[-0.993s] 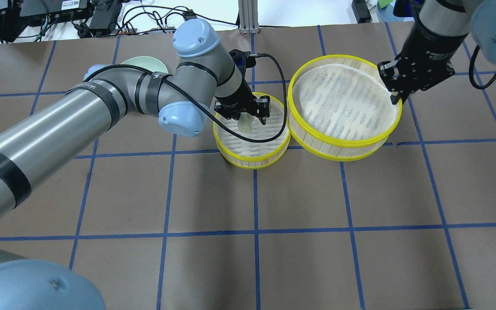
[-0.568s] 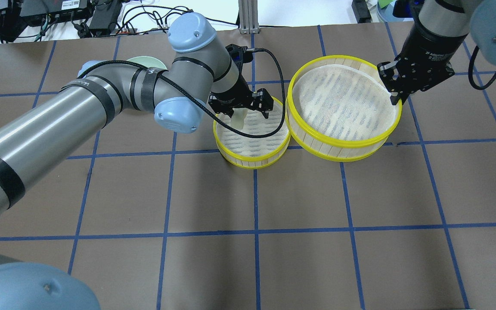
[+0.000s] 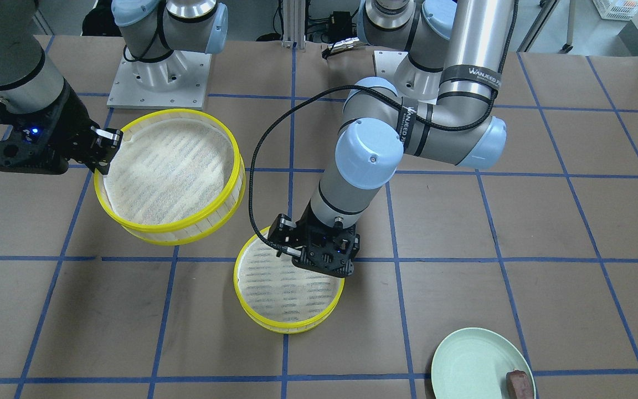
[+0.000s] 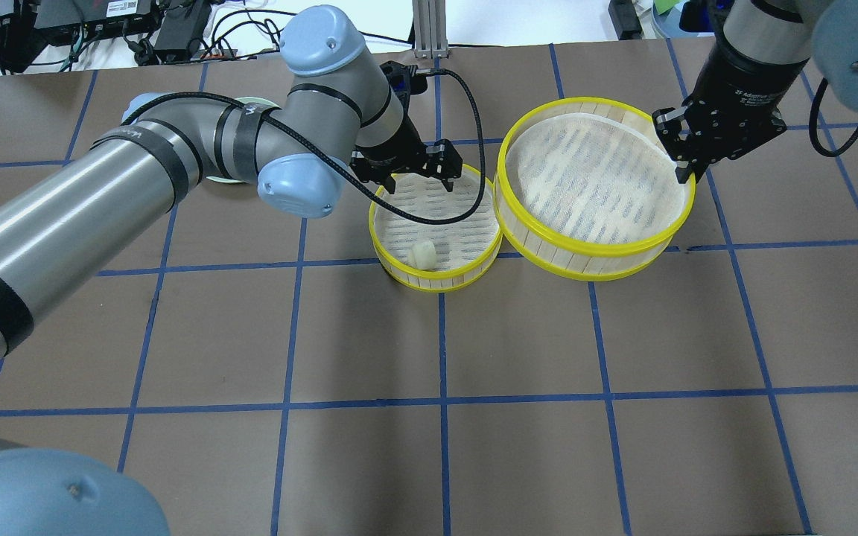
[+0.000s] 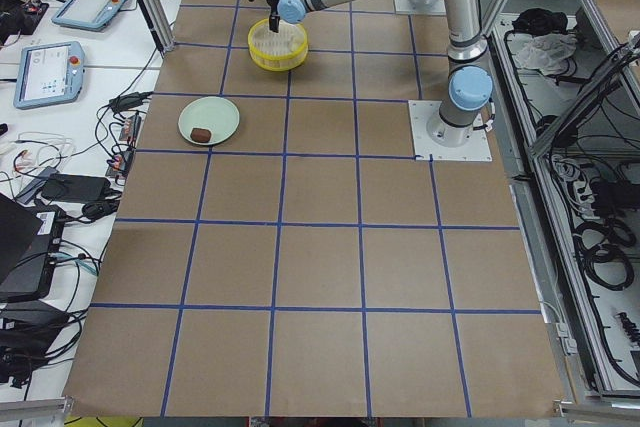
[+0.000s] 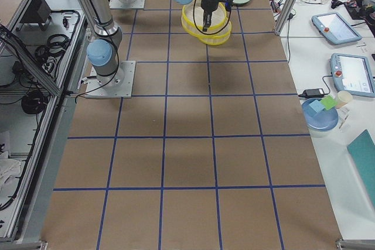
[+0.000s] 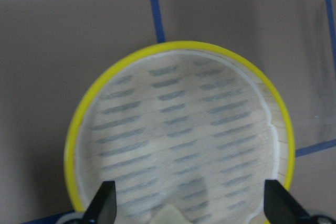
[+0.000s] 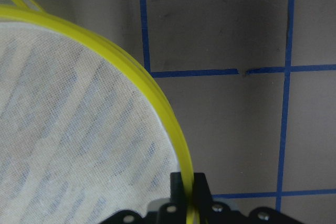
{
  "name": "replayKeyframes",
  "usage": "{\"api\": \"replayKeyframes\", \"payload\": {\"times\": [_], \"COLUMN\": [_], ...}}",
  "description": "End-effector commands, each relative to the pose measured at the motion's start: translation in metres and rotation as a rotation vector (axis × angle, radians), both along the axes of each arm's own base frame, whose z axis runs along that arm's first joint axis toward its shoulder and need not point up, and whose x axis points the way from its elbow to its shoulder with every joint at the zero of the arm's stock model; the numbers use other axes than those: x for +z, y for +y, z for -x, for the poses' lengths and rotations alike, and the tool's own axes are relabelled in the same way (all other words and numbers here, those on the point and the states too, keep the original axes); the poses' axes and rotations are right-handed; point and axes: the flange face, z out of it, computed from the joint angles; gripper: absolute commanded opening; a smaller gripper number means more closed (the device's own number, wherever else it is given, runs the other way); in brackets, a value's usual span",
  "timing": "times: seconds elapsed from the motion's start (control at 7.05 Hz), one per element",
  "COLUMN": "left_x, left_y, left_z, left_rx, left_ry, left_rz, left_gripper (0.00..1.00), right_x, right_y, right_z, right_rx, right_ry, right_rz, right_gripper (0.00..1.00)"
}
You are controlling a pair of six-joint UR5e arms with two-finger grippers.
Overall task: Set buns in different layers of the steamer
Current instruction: 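Lower the white bun into the bottom steamer layer and open the left gripper, then restack the top layer with the right gripper while the left returns to the plate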
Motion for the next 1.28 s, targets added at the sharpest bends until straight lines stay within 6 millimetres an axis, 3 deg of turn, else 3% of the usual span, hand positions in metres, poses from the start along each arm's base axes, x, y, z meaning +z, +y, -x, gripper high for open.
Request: {"api": "replayKeyframes", "payload": {"times": [0.0,0.28,0.43,0.57,0.71,0.99,1.14], "left_x": [0.025,0.050,0.058,0.052,0.045,0.024,0.009], "left_y": [-0.031,-0.053,-0.058,-0.063,-0.067,-0.085,-0.093], "left_z": [-0.069,-0.167,-0.203,-0.232,-0.258,-0.273,-0.277], "left_rx": [0.051,0.103,0.134,0.083,0.077,0.071,0.077], "left_ry": [-0.084,-0.095,-0.102,-0.145,-0.250,-0.315,-0.321], "left_rz": [0.002,0.053,0.072,0.079,0.077,0.136,0.152], "left_gripper": [1.00,1.00,1.00,1.00,1.00,1.00,1.00], "right_x": [-0.006,-0.008,-0.033,-0.067,-0.100,-0.136,-0.140], "right_y": [-0.003,-0.018,-0.038,-0.049,-0.060,-0.062,-0.064], "right_z": [-0.001,-0.042,-0.080,-0.128,-0.154,-0.190,-0.192], "right_rx": [-0.032,-0.072,-0.124,-0.112,-0.143,-0.165,-0.162], "right_ry": [0.000,0.016,0.022,0.027,0.044,0.082,0.120], "right_rz": [-0.022,-0.011,0.028,0.038,0.049,0.079,0.102], "right_gripper": [0.00,0.00,0.00,0.00,0.00,0.00,0.00]}}
